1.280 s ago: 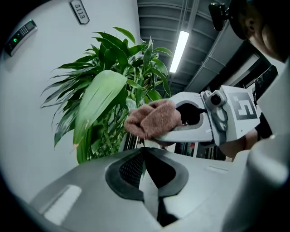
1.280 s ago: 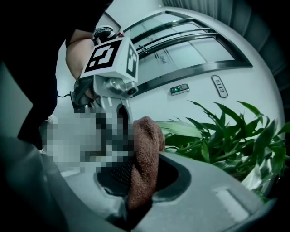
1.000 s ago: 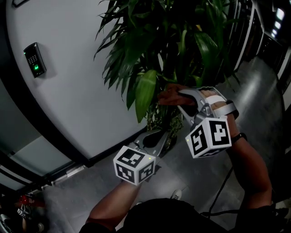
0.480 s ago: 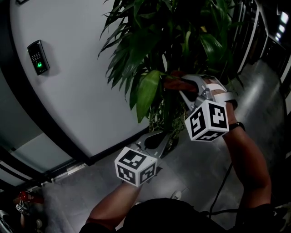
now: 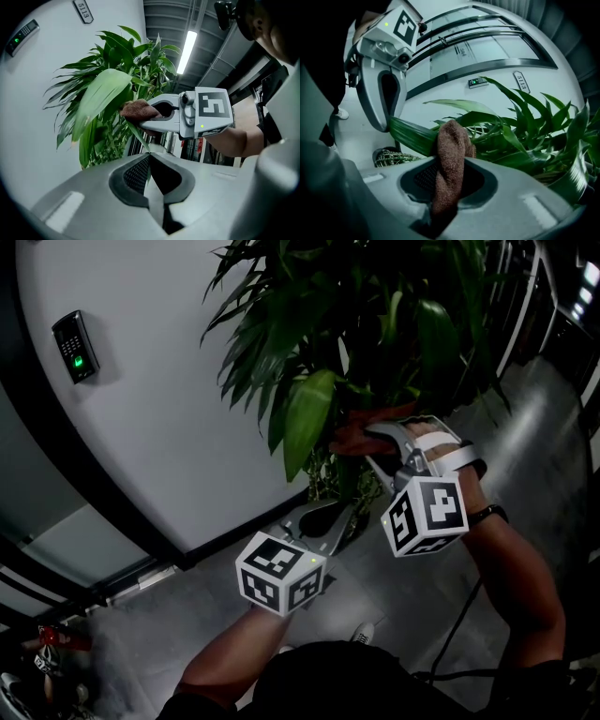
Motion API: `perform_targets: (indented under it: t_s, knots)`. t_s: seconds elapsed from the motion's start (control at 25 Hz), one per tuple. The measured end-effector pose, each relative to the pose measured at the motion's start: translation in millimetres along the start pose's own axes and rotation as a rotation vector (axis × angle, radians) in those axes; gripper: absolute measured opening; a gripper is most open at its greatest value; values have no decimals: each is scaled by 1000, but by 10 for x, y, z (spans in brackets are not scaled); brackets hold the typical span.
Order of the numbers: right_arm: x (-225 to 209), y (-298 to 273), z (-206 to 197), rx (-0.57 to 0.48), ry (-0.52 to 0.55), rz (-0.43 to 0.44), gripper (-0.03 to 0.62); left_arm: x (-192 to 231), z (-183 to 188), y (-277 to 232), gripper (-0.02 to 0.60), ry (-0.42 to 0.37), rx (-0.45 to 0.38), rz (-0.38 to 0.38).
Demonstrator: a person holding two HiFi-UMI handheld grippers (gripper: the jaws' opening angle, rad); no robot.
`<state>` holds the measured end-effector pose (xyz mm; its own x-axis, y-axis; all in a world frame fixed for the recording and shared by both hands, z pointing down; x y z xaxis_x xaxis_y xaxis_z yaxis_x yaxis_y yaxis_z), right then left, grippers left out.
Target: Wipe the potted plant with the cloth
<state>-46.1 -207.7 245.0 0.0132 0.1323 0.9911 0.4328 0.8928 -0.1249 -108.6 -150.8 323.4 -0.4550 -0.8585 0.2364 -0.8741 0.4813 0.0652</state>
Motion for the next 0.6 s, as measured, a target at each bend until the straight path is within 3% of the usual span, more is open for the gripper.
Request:
perform_targets:
  t_s: [0.36,0.6]
  knots:
    - [353,297,209,-60,59,135,71,52,-21,11,17,20,8,-6]
    - [487,439,295,-68,4,165,71,55,-38,43,18,4,25,-7]
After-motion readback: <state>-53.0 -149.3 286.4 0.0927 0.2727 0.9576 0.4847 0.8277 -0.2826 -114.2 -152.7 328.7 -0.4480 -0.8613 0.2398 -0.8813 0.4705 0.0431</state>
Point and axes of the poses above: the fingertips, and each gripper's own axes: y backward along the fingers, x to its left, z out of its top, the point moved 6 cm from there along y, backward along the fingers, and after that the axes turned 13 degrees about -z, right-handed, at the moved point
